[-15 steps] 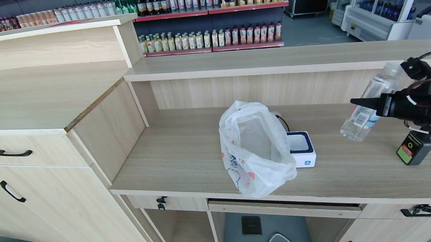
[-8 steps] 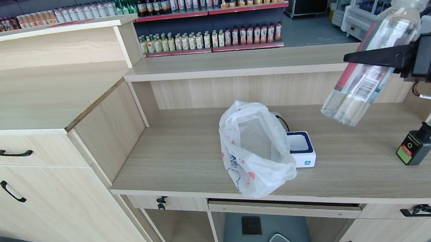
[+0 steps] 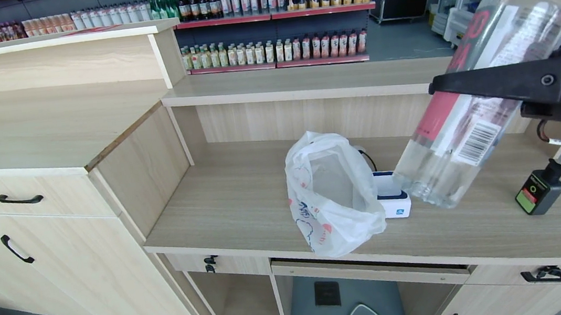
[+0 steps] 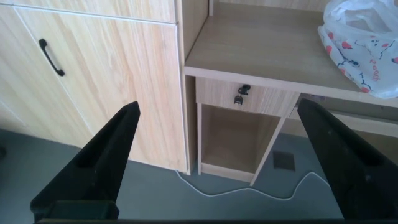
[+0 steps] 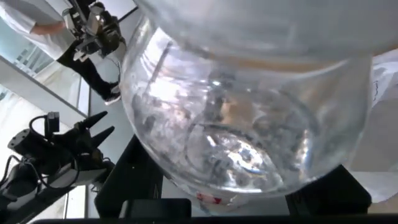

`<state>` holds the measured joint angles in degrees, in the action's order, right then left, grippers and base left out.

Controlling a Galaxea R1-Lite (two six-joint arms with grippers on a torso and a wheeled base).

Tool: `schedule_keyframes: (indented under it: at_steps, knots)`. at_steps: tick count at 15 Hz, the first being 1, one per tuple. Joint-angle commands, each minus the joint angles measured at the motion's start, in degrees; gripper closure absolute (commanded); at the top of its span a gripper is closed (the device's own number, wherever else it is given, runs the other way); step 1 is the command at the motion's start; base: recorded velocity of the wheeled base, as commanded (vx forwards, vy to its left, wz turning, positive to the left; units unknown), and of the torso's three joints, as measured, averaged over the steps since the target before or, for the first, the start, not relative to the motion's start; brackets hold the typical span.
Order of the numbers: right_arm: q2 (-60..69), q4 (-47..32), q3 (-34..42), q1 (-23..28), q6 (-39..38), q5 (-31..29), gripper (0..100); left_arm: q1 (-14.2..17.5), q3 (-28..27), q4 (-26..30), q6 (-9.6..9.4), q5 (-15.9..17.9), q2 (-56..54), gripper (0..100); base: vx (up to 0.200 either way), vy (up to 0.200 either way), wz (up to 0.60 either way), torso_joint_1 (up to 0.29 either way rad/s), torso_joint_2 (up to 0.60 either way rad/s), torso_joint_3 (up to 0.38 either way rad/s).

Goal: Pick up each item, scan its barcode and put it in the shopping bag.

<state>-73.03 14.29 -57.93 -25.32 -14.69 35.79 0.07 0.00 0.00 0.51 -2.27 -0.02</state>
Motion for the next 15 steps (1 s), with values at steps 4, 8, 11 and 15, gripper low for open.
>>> schedule_keyframes:
  at_steps: [4, 8, 11, 15]
  knots:
    - [7.38, -3.21, 1.68, -7.46, 0.19, -2.04, 100, 0.01, 0.00, 0.00, 0.02, -0.02, 0.02, 0, 0.000, 0.000, 0.00, 0.000, 0.00, 0.000]
    - [9.93, -6.90, 2.73, -7.64, -0.43, -4.68, 100, 0.01, 0.00, 0.00, 0.02, -0.02, 0.02, 0, 0.000, 0.000, 0.00, 0.000, 0.00, 0.000]
    - [11.95, -7.08, 3.61, -9.13, -2.54, -4.85, 100, 0.01, 0.00, 0.00, 0.02, -0.02, 0.02, 0, 0.000, 0.000, 0.00, 0.000, 0.00, 0.000]
    - [12.83, -7.17, 3.61, -9.13, -2.54, -5.03, 100, 0.01, 0.00, 0.00, 0.02, -0.02, 0.02, 0, 0.000, 0.000, 0.00, 0.000, 0.00, 0.000]
